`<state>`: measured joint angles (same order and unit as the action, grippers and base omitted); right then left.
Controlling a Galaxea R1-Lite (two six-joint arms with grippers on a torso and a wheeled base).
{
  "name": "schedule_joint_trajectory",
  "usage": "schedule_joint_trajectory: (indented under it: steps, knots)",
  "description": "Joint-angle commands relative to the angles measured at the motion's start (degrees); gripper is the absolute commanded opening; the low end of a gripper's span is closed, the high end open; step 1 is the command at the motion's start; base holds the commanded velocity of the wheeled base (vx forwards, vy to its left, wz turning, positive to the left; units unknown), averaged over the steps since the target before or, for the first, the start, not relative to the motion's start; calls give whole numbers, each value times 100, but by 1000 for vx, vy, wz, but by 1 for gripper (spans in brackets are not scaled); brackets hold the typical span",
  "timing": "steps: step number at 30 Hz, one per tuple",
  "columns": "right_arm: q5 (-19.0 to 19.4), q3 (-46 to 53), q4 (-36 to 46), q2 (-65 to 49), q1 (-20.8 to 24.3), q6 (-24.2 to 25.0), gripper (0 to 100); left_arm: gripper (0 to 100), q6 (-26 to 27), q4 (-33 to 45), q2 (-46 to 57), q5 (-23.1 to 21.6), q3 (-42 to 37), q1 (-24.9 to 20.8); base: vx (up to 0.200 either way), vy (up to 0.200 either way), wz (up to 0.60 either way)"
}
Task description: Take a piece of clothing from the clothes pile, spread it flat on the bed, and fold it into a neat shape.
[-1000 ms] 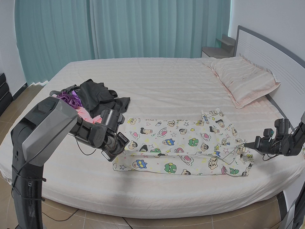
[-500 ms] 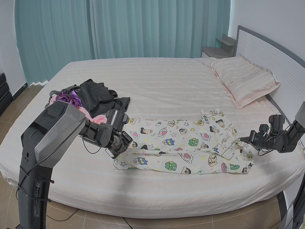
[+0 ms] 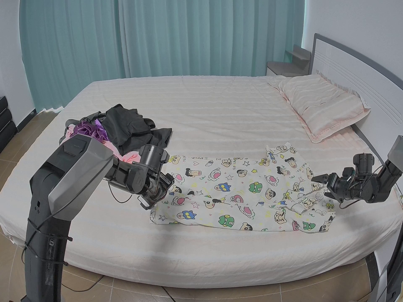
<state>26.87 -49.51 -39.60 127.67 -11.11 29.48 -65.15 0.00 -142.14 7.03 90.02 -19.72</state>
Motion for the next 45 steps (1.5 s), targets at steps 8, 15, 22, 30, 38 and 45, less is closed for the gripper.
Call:
schedule_joint_trajectory:
  steps: [8, 15, 22, 30, 38, 45]
  knots:
    - [-1984, 547, -4, -814, 988, 2211, 100, 100, -139, -325, 2138, -1653, -2172, 768, 0, 0, 0]
    - [-2643, 459, -13, -208, 1427, 2704, 100, 100, -543, -905, 3219, -2567, -3930, 803, 0, 0, 0]
    - [-2950, 125, -31, 381, 1515, 2704, 100, 100, -657, -1854, 3474, -2707, -4836, 584, 0, 0, 0]
    - [-3082, -24, -40, 583, 1524, 2712, 100, 100, -771, -1907, 3316, -2760, -4862, 540, 0, 0, 0]
    - [-3091, -235, -40, 662, 1480, 2721, 100, 100, -771, -1907, 3210, -2751, -4862, 487, 0, 0, 0]
    - [-3109, -288, 40, 759, 1374, 2704, 0, 100, -780, -1907, 3202, -2742, -4862, 487, 0, 0, 0]
